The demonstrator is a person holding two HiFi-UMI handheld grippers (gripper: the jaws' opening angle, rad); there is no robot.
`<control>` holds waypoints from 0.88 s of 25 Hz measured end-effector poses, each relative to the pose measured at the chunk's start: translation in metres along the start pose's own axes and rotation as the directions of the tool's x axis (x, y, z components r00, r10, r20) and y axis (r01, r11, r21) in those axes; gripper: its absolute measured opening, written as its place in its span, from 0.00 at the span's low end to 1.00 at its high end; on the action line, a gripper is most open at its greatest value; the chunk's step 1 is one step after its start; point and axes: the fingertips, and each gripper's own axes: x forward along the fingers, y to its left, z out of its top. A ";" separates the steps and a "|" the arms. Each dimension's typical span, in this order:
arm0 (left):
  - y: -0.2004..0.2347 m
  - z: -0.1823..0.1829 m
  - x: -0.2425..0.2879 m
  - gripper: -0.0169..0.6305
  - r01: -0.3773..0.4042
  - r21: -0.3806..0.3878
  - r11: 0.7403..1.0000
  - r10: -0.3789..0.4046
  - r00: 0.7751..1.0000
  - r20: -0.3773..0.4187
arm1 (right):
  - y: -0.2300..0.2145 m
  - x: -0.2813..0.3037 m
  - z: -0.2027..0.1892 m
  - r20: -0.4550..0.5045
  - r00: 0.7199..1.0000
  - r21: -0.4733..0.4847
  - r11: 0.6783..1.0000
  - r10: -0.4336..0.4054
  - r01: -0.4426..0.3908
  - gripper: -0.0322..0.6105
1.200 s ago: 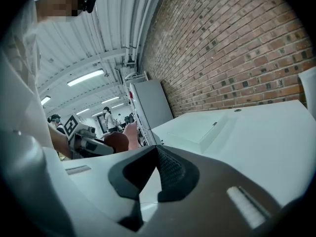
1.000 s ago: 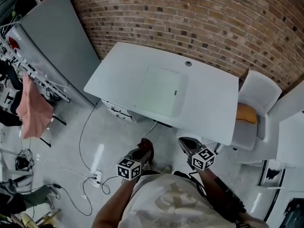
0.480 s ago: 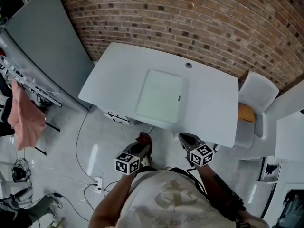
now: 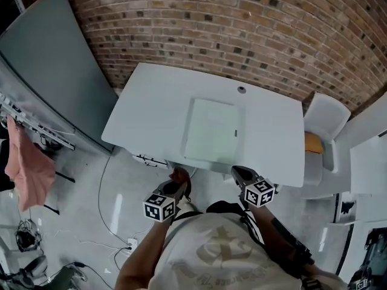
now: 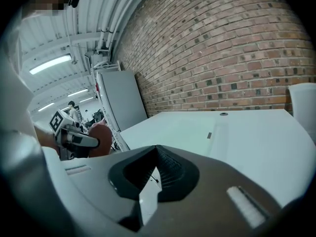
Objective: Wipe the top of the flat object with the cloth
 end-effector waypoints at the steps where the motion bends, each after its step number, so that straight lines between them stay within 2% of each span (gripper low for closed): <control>1: 0.007 0.002 -0.002 0.15 -0.005 -0.006 1.000 0.005 1.000 0.003 | 0.001 0.005 0.001 0.000 1.000 0.005 1.000 -0.004 0.004 0.06; 6: 0.025 0.005 -0.006 0.15 -0.001 -0.029 1.000 0.001 1.000 0.005 | 0.006 0.024 0.006 -0.019 1.000 0.009 1.000 -0.011 0.012 0.06; 11: 0.042 0.006 -0.001 0.15 -0.006 -0.054 0.999 0.006 1.000 -0.008 | -0.007 0.040 0.010 -0.034 0.999 0.028 0.999 -0.036 0.037 0.06; 16: 0.061 0.014 0.012 0.15 -0.011 -0.060 0.998 0.008 0.999 -0.044 | -0.037 0.057 0.010 -0.043 0.995 0.080 0.993 -0.086 0.089 0.06; 22: 0.087 0.047 0.037 0.15 -0.023 -0.020 1.000 0.021 0.996 -0.085 | -0.084 0.085 0.022 -0.051 0.989 0.112 0.984 -0.137 0.142 0.06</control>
